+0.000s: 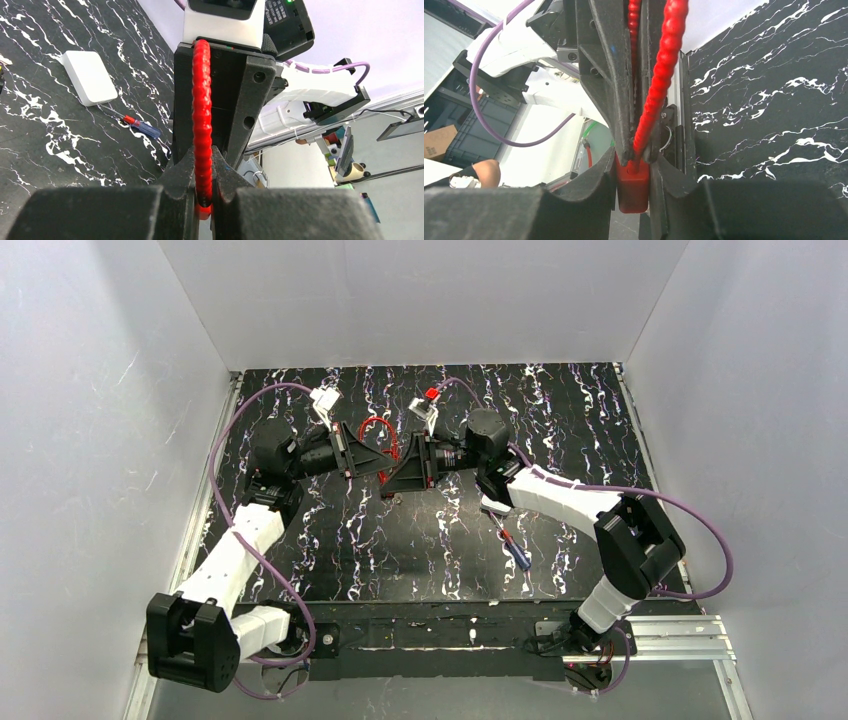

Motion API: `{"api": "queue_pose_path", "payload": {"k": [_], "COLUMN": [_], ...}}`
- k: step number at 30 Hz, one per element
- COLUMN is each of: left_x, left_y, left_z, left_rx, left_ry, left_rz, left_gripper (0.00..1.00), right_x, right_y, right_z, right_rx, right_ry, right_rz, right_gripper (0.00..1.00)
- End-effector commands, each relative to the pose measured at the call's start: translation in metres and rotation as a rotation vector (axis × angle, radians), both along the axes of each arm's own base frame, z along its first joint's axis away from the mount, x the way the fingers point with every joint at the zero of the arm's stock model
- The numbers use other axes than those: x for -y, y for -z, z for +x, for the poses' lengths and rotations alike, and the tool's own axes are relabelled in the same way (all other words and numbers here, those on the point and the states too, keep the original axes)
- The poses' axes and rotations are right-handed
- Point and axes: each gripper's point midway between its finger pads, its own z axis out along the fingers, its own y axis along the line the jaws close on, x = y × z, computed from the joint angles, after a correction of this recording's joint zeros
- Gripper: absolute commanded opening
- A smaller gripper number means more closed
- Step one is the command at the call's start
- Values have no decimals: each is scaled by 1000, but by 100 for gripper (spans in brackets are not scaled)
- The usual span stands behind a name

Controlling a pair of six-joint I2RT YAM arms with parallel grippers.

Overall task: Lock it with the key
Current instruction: Lock the lock.

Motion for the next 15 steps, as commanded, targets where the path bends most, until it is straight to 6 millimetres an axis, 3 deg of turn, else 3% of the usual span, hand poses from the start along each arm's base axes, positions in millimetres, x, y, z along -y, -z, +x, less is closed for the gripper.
{"api": "queue_pose_path", "payload": {"k": [1, 6, 7, 8, 10, 12, 15], "left_x": [2, 2, 1, 1, -2, -4, -7], "left_y": [-22, -20, -20, -19, -18, -16, -14], "left_z": [-2, 2, 3, 4, 8, 12, 17], "left_rx": [74, 74, 73, 71, 68, 64, 57], "left_ry": [16, 3, -4, -11, -34, -53, -75], "left_rz": [-22, -21, -21, -21, -20, -18, -17], "left_gripper": [0, 0, 14, 36, 57, 65, 67], "right_x": [5, 9, 10, 11, 13, 16, 23], "right_y": [-12, -14, -15, -16, -19, -20, -26], "right_z": [5, 8, 10, 12, 20, 32, 50], "right_rx": [39, 37, 34, 28, 13, -13, -45], "right_ry": [31, 48, 55, 64, 97, 142, 199], "right_rz": [50, 51, 55, 58, 68, 71, 103], "right_gripper": [26, 6, 1, 1, 1, 1, 1]}}
